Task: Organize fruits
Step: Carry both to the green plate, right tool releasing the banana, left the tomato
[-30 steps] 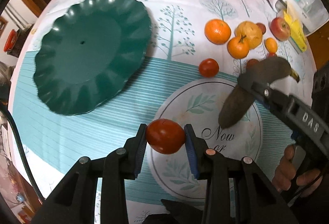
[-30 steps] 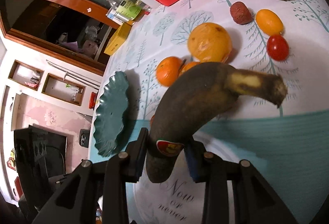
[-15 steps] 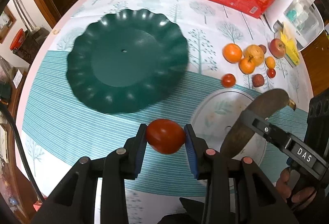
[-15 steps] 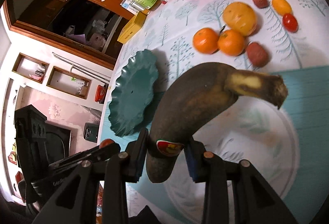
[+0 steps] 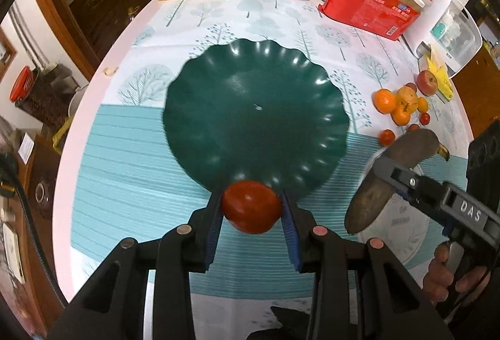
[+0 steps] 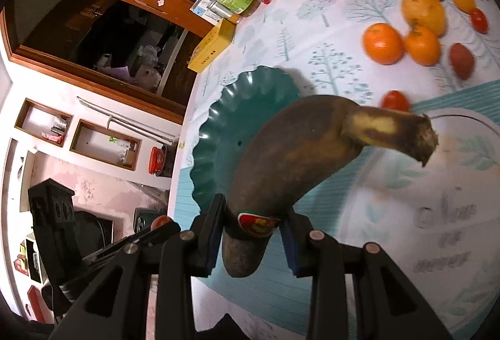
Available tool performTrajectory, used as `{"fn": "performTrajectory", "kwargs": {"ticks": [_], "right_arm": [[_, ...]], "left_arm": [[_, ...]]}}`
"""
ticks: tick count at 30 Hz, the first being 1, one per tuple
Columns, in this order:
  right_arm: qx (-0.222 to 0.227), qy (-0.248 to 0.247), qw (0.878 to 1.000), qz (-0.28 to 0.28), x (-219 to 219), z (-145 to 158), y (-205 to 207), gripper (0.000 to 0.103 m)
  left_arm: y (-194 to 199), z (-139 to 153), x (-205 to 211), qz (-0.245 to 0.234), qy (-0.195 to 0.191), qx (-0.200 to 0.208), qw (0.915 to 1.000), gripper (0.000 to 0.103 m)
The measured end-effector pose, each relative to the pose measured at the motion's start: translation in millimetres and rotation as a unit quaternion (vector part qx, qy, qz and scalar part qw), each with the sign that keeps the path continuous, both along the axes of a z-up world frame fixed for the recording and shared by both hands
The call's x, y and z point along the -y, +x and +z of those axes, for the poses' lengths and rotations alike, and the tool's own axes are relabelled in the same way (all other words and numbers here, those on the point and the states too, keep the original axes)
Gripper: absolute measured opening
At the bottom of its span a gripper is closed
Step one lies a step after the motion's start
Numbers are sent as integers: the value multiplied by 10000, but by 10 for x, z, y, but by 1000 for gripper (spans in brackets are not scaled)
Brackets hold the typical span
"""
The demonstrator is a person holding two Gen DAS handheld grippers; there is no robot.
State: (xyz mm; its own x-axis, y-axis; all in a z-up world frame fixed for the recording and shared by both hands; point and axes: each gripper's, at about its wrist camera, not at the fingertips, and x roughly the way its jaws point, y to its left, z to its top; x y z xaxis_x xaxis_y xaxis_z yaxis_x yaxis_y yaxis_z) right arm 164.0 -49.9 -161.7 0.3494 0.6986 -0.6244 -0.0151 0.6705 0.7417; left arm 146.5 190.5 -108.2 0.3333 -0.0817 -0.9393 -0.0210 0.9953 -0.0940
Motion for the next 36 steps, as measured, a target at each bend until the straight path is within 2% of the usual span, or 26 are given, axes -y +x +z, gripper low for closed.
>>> {"fn": "performTrajectory", "kwargs": {"ticks": [8, 13, 23, 31, 36], "right_arm": [[20, -73, 9998, 194, -558, -40, 339, 34], [116, -181, 9990, 383, -862, -91, 565, 34], [259, -474, 9942, 933, -1297, -249, 909, 34], [210, -686, 9878, 1382, -1577, -399, 977, 36], [224, -817, 9863, 1417, -1602, -402, 989, 40]], "left_arm": [[163, -42, -368, -326, 16, 147, 9994, 35], [246, -130, -513, -534, -160, 128, 9984, 35], [411, -351, -494, -1141, -451, 107, 9924, 35], [530, -509, -417, -1327, -646, 61, 9890, 35], [564, -574, -368, -1371, -746, 26, 9877, 35]]}}
